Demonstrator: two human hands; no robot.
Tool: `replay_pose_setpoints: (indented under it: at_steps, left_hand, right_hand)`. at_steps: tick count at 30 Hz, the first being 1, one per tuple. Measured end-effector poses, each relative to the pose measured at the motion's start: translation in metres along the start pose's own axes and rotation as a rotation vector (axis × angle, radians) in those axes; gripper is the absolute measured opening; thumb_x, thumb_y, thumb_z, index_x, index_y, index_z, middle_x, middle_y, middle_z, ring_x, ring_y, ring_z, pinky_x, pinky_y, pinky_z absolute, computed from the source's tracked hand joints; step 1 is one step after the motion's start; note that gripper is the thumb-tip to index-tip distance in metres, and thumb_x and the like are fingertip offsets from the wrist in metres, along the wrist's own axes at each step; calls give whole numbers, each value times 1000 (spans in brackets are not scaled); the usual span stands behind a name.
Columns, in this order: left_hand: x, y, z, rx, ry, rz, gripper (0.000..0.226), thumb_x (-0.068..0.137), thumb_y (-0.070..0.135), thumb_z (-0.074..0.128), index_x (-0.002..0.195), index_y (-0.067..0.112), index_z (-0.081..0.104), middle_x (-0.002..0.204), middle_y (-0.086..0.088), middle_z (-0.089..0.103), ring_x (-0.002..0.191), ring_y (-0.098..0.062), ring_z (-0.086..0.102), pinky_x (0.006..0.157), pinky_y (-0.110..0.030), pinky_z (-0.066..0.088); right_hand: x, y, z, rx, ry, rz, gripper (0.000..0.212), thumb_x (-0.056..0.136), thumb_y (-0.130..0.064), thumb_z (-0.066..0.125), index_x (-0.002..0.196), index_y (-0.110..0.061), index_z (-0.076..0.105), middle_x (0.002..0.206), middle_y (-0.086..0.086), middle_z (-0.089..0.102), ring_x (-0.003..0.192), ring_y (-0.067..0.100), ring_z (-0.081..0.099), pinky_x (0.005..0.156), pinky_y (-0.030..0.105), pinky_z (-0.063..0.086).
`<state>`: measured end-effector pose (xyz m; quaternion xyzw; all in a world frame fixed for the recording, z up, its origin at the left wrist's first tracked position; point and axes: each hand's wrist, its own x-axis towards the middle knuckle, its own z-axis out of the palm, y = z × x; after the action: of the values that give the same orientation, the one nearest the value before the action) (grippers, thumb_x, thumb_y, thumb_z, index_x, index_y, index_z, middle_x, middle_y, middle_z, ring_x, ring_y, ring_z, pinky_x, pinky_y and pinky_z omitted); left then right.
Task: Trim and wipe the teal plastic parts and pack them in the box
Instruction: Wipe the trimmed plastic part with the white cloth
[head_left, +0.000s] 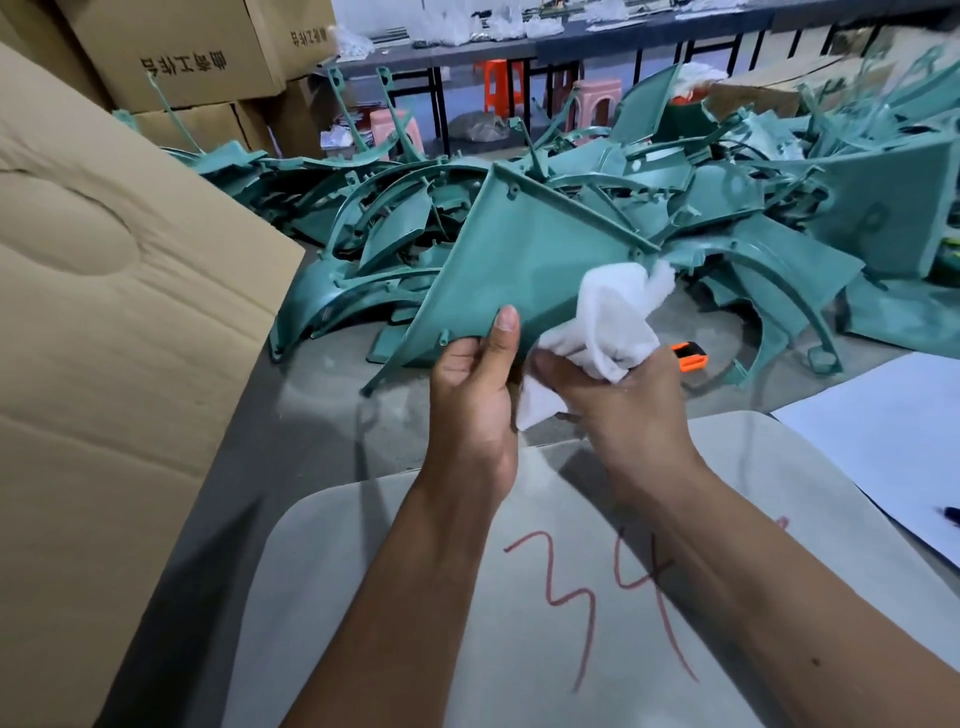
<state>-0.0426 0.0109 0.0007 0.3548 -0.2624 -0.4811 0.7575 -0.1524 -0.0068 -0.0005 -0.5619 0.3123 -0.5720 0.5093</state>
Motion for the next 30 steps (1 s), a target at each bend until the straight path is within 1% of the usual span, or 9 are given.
replay_pose_setpoints:
  at_steps: [6, 9, 13, 20, 22, 24, 26, 28, 30]
  left_hand:
    - [2, 11, -5, 16, -112, -26, 29, 101, 24, 56, 98, 0, 71, 101, -21, 74, 84, -32, 73, 65, -44, 60]
    - [6, 14, -11, -11, -103, -4, 30, 94, 25, 60, 99, -3, 69, 103, -20, 75, 93, -28, 73, 81, -40, 61]
    - [8, 16, -14, 24, -84, -40, 45, 87, 25, 62, 111, -13, 61, 106, -22, 71, 98, -27, 69, 91, -36, 59]
    - [-2, 22, -8, 32, -9, 10, 57, 90, 36, 61, 127, -7, 55, 115, -22, 73, 98, -29, 74, 81, -41, 62]
    - [-3, 25, -5, 0, 8, 8, 51, 92, 34, 59, 127, -3, 55, 112, -17, 75, 99, -26, 75, 84, -44, 62]
    - [-4, 28, -1, -58, -2, -27, 64, 90, 35, 59, 138, -6, 50, 128, -26, 67, 117, -38, 67, 100, -59, 52]
    - [-2, 30, -5, -37, -31, -15, 61, 91, 38, 59, 133, -6, 54, 127, -26, 67, 120, -42, 64, 101, -60, 51]
    - [3, 29, -15, 102, -33, 43, 37, 95, 34, 61, 110, 1, 66, 105, -15, 76, 99, -31, 73, 82, -44, 61]
    - [6, 26, -23, 251, -25, 67, 18, 100, 22, 61, 88, 11, 67, 83, -7, 74, 78, -23, 71, 71, -35, 57]
  right_hand:
    - [3, -9, -4, 51, -15, -15, 30, 91, -3, 77, 67, -21, 76, 60, 0, 70, 48, 14, 64, 45, 25, 53]
    - [7, -3, -16, -367, 12, -220, 39, 89, 5, 65, 57, -16, 58, 50, -4, 56, 47, 17, 50, 46, 26, 46]
    - [11, 2, -18, -749, 60, -487, 22, 70, 2, 44, 64, -17, 35, 56, -12, 27, 60, 17, 18, 51, 16, 19]
    - [11, -4, -22, -658, -67, -649, 26, 77, 10, 59, 64, -8, 45, 61, 3, 44, 56, 22, 37, 52, 34, 30]
    - [5, -10, -19, -525, -147, -513, 24, 78, 6, 61, 62, -4, 46, 55, 7, 46, 51, 24, 42, 46, 35, 35]
    - [-2, -17, -17, -180, -310, -115, 23, 88, -10, 71, 70, 0, 61, 55, 15, 59, 43, 21, 52, 39, 31, 42]
    - [-8, -22, -18, 5, -567, 232, 19, 86, -29, 79, 83, -11, 74, 66, 12, 70, 46, 17, 61, 42, 25, 48]
    - [-14, -20, -15, 70, -657, 236, 13, 82, -32, 79, 88, -21, 76, 73, 5, 72, 58, 13, 66, 52, 23, 53]
    - [-14, -20, -10, 187, -474, 104, 8, 87, -28, 77, 85, -21, 73, 70, -3, 69, 58, 9, 64, 52, 20, 49]
